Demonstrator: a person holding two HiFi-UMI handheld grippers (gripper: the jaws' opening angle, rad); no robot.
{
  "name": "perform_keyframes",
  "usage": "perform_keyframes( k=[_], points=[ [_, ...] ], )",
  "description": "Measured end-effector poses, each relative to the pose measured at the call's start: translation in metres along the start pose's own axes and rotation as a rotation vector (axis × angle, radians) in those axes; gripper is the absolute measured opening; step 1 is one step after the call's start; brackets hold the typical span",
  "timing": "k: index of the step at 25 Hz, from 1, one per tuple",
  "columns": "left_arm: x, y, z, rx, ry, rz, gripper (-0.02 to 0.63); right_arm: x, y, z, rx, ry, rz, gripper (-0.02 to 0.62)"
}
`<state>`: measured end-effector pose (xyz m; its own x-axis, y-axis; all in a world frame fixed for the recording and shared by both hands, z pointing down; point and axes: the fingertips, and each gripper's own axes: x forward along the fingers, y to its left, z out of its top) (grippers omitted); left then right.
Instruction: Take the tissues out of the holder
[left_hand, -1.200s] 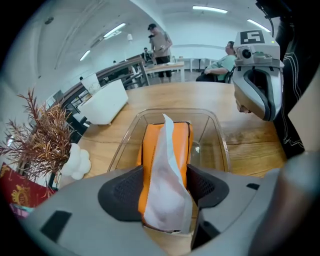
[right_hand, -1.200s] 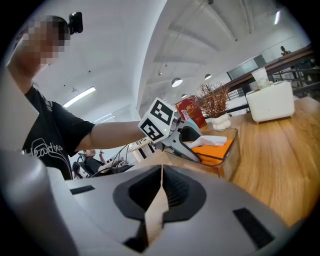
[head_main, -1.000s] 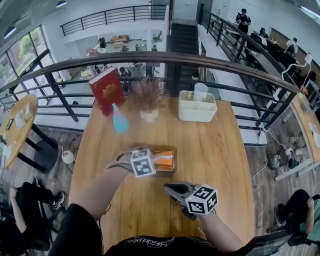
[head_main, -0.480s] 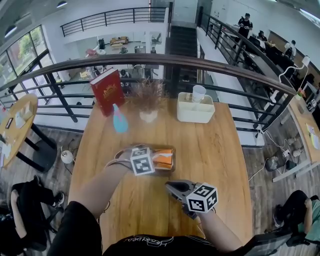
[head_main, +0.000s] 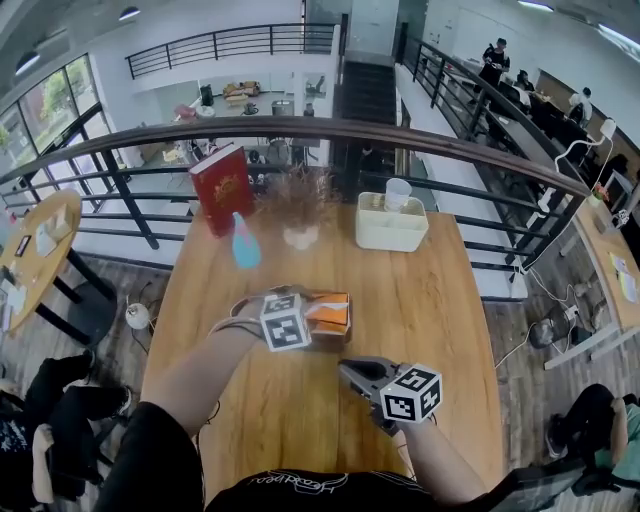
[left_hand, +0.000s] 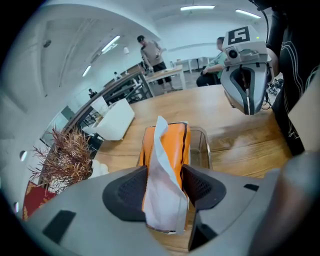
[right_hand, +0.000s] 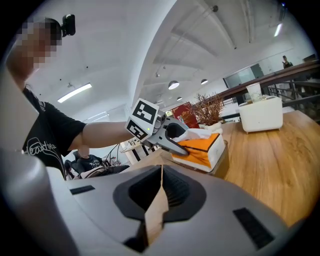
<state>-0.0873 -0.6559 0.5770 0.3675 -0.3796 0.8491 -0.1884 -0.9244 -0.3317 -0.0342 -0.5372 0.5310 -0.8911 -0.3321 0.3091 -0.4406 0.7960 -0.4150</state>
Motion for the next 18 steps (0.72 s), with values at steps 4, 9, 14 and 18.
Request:
perform_keyframes(
  k=[4, 9, 14, 18],
  points=[
    [-0.018, 0.002, 0.007, 0.001, -0.026, 0.041, 0.227, -0.006, 0.006, 0.003, -0.010, -0.003, -0.013, 0.018],
    [-0.044, 0.002, 0.015, -0.068, -0.089, 0.080, 0.227, -0.017, 0.016, 0.009, -0.036, -0.014, -0.035, 0.018],
    [-0.070, -0.004, 0.020, -0.128, -0.146, 0.111, 0.227, -0.030, 0.027, 0.014, -0.023, -0.049, -0.056, 0.018],
    [-0.095, -0.016, 0.025, -0.146, -0.195, 0.158, 0.227, -0.040, 0.040, 0.017, -0.034, -0.063, -0.071, 0.018]
  ],
)
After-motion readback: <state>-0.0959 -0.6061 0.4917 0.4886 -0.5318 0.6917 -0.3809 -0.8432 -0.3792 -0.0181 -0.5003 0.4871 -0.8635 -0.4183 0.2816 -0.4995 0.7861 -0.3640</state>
